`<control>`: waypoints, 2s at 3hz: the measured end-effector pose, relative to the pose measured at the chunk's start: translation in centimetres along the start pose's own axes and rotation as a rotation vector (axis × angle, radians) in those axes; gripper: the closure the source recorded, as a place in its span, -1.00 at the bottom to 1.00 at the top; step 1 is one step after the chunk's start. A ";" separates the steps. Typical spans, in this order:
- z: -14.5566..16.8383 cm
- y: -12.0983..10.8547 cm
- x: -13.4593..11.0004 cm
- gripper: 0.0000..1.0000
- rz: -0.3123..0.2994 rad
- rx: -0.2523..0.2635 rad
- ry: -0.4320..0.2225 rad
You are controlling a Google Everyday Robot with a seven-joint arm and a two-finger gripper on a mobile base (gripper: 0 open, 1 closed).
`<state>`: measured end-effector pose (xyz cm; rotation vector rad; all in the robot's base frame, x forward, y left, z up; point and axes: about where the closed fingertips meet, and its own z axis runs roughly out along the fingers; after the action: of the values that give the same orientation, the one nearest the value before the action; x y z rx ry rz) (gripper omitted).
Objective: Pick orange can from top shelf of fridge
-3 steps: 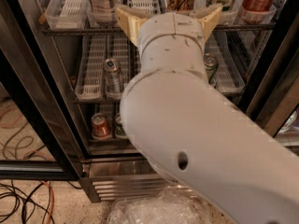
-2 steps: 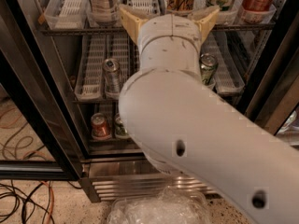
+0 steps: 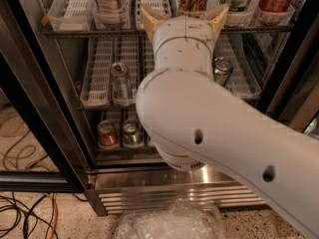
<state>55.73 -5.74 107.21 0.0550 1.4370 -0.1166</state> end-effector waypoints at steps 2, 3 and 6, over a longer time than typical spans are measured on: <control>3.4 -0.4 -0.3 -0.50 -0.011 0.019 -0.050; 4.9 -1.2 -0.2 -0.42 -0.020 0.030 -0.064; 7.5 -1.3 0.1 -0.44 -0.030 0.006 -0.066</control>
Offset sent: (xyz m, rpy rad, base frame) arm 0.0418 -0.0101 -0.0003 -0.0057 -0.0430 -0.0186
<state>62.99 -7.85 108.12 0.0346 1.3717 -0.1465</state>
